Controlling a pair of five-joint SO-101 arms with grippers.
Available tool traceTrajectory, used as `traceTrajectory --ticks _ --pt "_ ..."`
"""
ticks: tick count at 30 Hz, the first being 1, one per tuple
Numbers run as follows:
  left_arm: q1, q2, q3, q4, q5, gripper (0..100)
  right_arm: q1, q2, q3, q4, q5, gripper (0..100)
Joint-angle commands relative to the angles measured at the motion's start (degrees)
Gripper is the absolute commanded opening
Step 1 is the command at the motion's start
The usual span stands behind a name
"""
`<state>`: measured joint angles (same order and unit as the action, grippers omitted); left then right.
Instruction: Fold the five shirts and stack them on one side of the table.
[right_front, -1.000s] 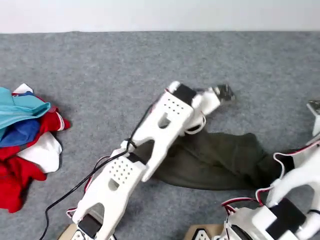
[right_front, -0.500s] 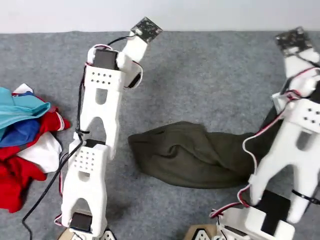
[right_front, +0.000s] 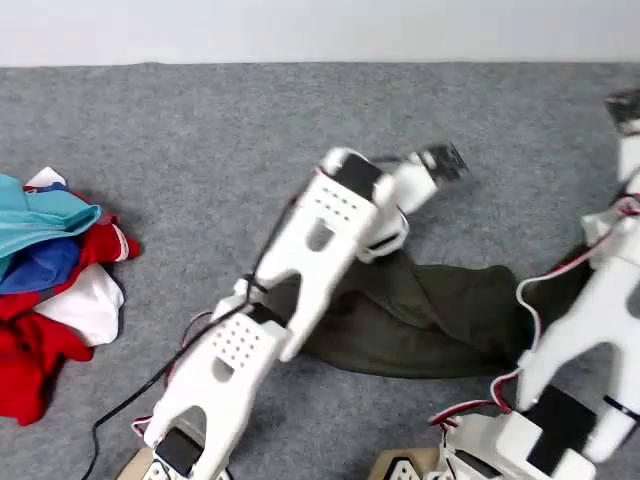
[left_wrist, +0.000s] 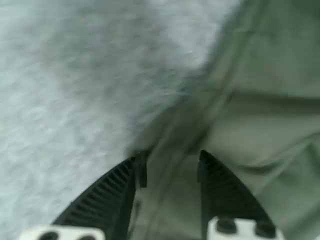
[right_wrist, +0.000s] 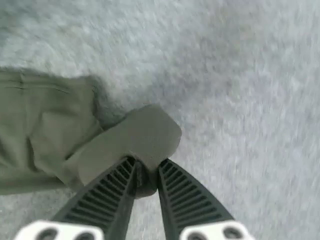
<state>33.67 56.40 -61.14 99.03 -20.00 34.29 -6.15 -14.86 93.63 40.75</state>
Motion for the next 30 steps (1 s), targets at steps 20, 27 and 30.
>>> traceTrajectory --ticks 20,27,30 --pt "-15.3 -4.4 -16.6 1.4 0.2 0 -8.0 -0.3 -6.3 -1.6 2.3 1.0" --pt "-29.8 -6.7 -16.2 0.4 0.2 0 -19.5 2.2 -6.5 -21.2 2.3 1.0" --pt "-36.0 -5.7 -16.3 -2.2 0.2 0 -23.0 7.9 -6.4 -29.5 2.4 1.0"
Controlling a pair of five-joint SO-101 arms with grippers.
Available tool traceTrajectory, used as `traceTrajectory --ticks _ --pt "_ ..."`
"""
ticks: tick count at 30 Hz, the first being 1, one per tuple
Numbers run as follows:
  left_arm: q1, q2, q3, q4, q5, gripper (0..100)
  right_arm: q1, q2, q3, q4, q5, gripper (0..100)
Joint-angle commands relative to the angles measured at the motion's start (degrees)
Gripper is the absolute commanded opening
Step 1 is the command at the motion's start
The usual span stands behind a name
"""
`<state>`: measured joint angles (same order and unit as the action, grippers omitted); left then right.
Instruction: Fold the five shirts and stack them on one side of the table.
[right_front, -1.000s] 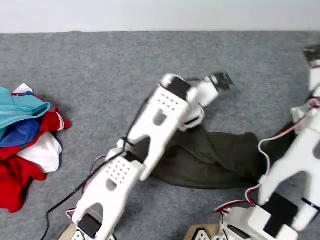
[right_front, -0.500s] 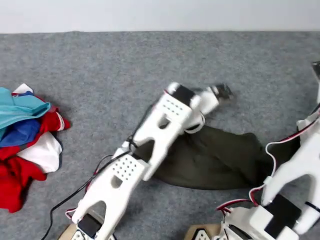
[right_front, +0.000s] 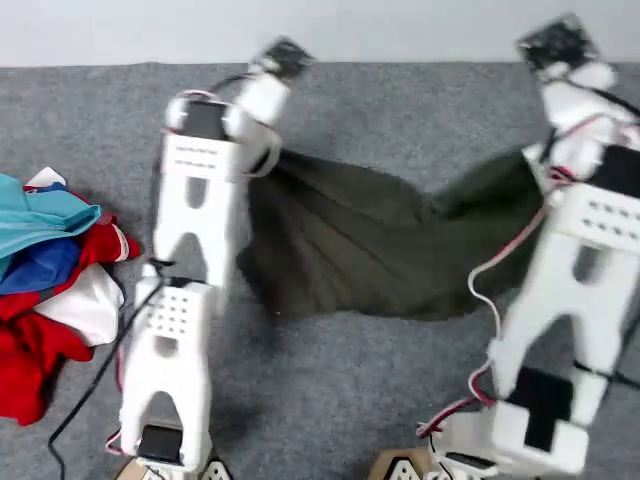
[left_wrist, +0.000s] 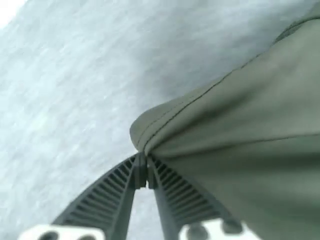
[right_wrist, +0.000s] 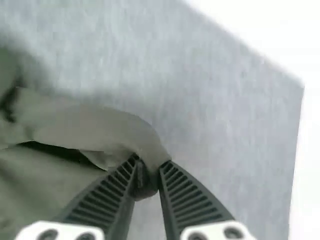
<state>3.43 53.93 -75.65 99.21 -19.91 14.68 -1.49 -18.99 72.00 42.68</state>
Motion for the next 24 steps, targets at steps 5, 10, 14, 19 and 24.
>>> traceTrajectory --ticks 5,10,14,19,24 --pt "-13.0 0.7 -1.9 -7.5 0.4 0 -5.8 12.8 -2.3 -17.2 0.4 1.5" --pt "-16.7 3.2 -2.2 -11.2 5.5 1 -6.2 18.3 -4.1 -21.3 0.4 3.5" --pt "-16.7 3.2 -2.2 -11.3 6.9 1 -6.1 19.4 -7.5 -21.1 -2.6 16.5" --pt "-15.2 3.1 -4.2 -7.6 7.1 12 -6.0 17.3 -8.7 -19.5 -4.9 21.7" --pt "-14.9 3.1 -8.9 -4.8 6.9 17 -5.6 14.8 -8.7 -12.3 -4.9 21.7"
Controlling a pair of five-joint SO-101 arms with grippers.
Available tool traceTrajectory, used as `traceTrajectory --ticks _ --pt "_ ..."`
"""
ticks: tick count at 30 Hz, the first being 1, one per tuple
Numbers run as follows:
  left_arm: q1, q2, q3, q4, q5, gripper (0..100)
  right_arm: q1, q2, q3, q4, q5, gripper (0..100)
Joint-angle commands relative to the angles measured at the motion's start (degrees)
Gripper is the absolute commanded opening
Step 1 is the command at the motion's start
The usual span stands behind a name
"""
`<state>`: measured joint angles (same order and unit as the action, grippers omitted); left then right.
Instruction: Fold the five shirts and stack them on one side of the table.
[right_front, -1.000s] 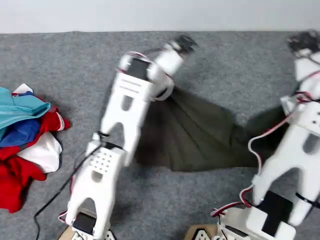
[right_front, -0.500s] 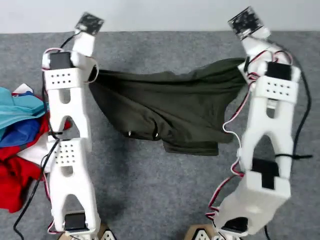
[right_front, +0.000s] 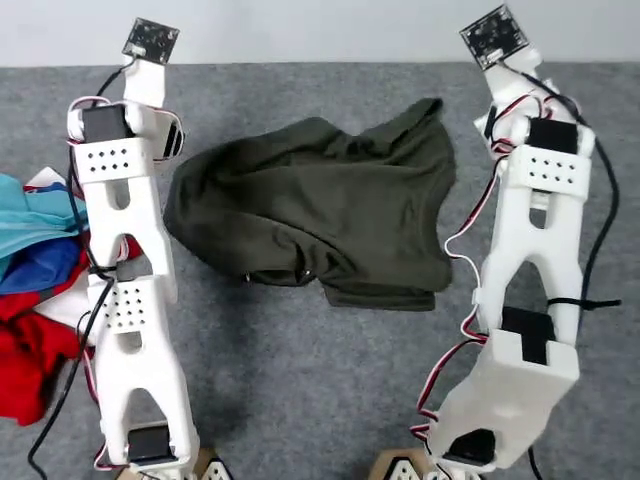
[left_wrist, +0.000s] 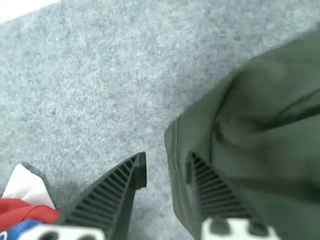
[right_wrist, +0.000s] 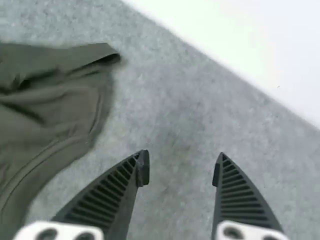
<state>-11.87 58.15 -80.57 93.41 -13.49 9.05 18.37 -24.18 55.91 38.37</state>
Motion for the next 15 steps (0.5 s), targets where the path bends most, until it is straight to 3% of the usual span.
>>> traceTrajectory --ticks 1,6,12,15 --pt "0.5 -1.1 -5.0 1.2 0.4 17 0.1 -5.3 -3.5 6.2 -0.6 21.7" --pt "0.5 -1.1 -10.2 4.0 -2.5 16 -0.3 -6.6 -3.5 20.5 -1.0 21.7" --pt "0.4 -1.2 -13.4 7.3 -2.7 2 -2.4 -7.3 -3.5 36.3 -1.0 21.6" --pt "0.6 -1.2 -13.4 7.3 -2.4 1 -4.1 -7.3 -3.5 42.8 -1.1 18.8"
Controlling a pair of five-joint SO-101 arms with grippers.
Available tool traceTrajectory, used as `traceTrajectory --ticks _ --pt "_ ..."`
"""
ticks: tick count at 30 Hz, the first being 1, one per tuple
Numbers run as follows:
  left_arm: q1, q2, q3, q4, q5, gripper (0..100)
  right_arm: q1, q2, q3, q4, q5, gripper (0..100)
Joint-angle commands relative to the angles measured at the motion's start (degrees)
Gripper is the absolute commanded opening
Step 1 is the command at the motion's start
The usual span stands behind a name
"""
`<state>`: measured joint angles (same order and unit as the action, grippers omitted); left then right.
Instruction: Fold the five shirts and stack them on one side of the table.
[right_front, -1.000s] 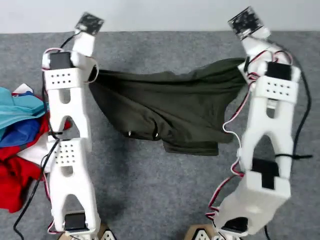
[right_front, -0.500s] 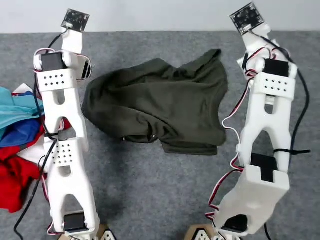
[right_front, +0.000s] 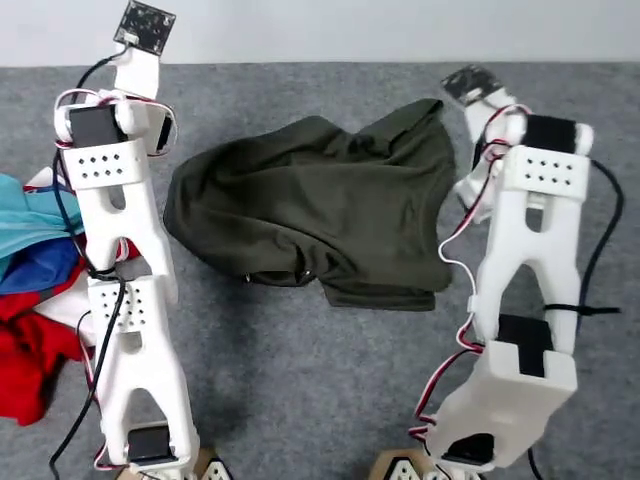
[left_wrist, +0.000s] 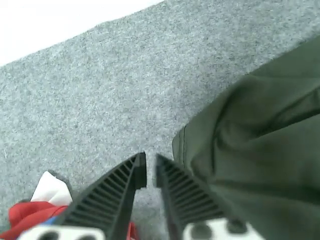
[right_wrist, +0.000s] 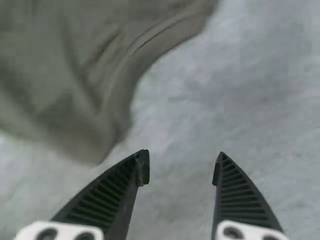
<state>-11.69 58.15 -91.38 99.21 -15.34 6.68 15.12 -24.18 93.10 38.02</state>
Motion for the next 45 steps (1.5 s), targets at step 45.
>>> traceTrajectory --ticks 45 --pt "0.5 -0.6 -2.5 1.5 -0.4 1 -11.0 34.1 -48.3 10.1 -8.8 3.2"
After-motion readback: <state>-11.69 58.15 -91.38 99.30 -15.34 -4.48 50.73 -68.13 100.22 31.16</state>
